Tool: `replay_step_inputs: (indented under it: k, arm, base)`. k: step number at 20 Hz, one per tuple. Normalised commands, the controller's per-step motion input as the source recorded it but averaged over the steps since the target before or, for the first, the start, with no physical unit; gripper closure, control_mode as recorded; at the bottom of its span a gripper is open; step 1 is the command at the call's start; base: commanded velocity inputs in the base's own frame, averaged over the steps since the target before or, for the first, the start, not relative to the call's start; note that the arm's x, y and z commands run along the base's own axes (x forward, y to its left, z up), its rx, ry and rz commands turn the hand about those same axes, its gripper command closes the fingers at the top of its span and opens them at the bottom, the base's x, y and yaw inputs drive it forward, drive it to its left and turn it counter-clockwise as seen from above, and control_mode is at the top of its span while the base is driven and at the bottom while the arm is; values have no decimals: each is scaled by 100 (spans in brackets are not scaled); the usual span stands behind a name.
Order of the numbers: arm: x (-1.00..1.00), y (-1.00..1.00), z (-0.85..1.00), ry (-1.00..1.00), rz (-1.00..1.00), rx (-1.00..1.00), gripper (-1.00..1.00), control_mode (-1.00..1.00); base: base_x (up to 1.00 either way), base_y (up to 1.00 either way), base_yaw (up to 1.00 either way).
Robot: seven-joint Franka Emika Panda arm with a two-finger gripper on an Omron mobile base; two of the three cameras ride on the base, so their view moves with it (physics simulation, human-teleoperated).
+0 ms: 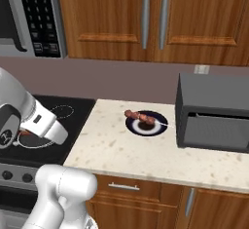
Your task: Place the cold items (tomato and tangerine) from the fridge in one tupperware on the dining counter. Place the warm items (hot dog and kebab skewer) in the stove area in another tupperware.
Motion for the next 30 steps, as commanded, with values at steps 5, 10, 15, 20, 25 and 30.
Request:
replay_step_inputs:
  k: [5,10,15,20,25,30]
  arm:
    - [33,-12,-2,19,-1,2,-100,-100]
    - [23,0,-30,-8,7,-8,-100,-100]
    - [5,-31,-33,-49,70,-7,-100,-100]
    - [47,-52,-4,2,62,-1,-100,-100]
    - [63,-37,-7,27,8,-9,-100,-100]
    - [45,-19,-53,4,0,-32,-100,-100]
  base:
    - [23,-17,-4]
    - [0,0,0]
    - [0,0,0]
    - [0,0,0]
    - [0,0,0]
    - [0,0,0]
